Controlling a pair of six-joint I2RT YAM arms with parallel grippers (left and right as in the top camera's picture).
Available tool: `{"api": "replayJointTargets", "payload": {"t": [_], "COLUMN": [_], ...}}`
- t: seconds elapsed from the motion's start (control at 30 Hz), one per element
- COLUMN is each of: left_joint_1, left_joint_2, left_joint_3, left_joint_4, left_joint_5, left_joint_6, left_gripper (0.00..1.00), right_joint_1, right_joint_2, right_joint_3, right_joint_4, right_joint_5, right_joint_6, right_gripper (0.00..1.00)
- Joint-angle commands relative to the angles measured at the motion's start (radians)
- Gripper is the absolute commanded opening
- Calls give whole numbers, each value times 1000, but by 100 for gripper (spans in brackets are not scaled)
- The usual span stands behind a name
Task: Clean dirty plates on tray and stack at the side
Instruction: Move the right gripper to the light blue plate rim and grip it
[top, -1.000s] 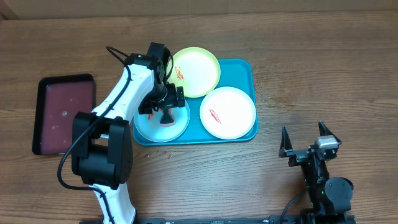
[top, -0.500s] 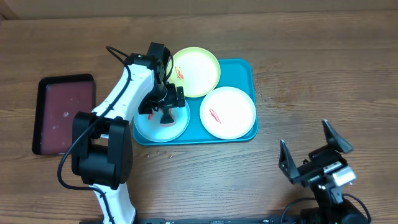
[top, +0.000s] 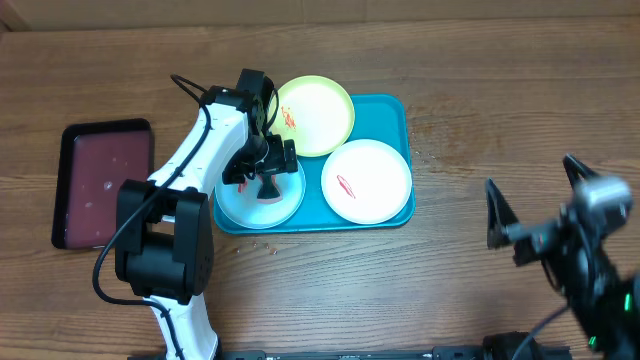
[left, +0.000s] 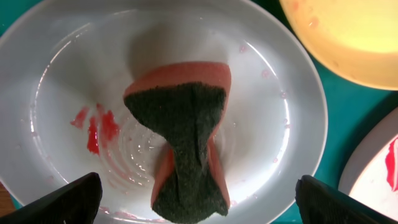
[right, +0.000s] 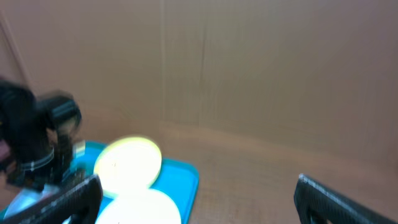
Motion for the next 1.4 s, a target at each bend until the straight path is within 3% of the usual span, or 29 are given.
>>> {"api": "replayJointTargets", "payload": {"t": [0.0, 0.1, 0.17, 0.27, 0.4, 0.47, 0.57, 0.63, 0.7, 0.73, 0.77, 0.8, 0.9, 0.97, 1.13, 1.2, 1.27, 1.37], "left_joint_1": [-6, -6, -6, -6, -6, -6, -6, -6, -6, -6, -6, -6, -6, -6, -6, -3, 13, 59], "left_joint_2": [5, 5, 5, 5, 5, 5, 5, 5, 5, 5, 5, 5, 5, 5, 5, 5, 5, 5], "left_joint_3": [-4, -4, -4, -4, -4, -4, -4, -4, -4, -4, -4, -4, -4, -4, -3, -3, -3, -3], "left_joint_4": [1, 2, 1, 1, 1, 1, 2, 2, 2, 2, 1, 2, 5, 85, 119, 124, 112, 80], "left_joint_5": [-5, -5, -5, -5, -5, -5, -5, -5, -5, -5, -5, -5, -4, -4, 37, -14, -58, -14], "left_joint_6": [-4, -4, -4, -4, -4, -4, -4, -4, -4, -4, -4, -4, -7, -44, -78, -76, -95, -109], "left_gripper": [100, 100, 100, 100, 100, 100, 100, 100, 100, 100, 100, 100, 100, 100, 100, 100, 83, 80], "right_joint_1": [-3, -3, -3, -2, 8, 22, 61, 85, 106, 129, 146, 161, 214, 268, 332, 346, 352, 352], "right_joint_2": [239, 395, 491, 611, 705, 756, 882, 936, 956, 961, 963, 963, 969, 983, 1058, 1101, 1147, 1210], "right_joint_3": [158, 217, 220, 221, 261, 323, 509, 571, 578, 564, 552, 541, 505, 457, 433, 433, 433, 433], "right_joint_4": [-110, -162, -125, -57, -47, -140, -426, -474, -435, -352, -307, -275, -182, -94, -39, -13, 8, 23], "right_joint_5": [-76, -335, -549, -709, -577, -406, -237, -207, -261, -344, -373, -376, -333, -247, -141, -138, -140, -158], "right_joint_6": [24, 115, 114, 132, 275, 388, 332, 330, 330, 330, 330, 335, 351, 428, 513, 522, 547, 563], "right_gripper": [100, 100, 100, 100, 100, 92, 93, 100, 100, 92, 78, 76, 76, 77, 76, 70, 63, 59]}}
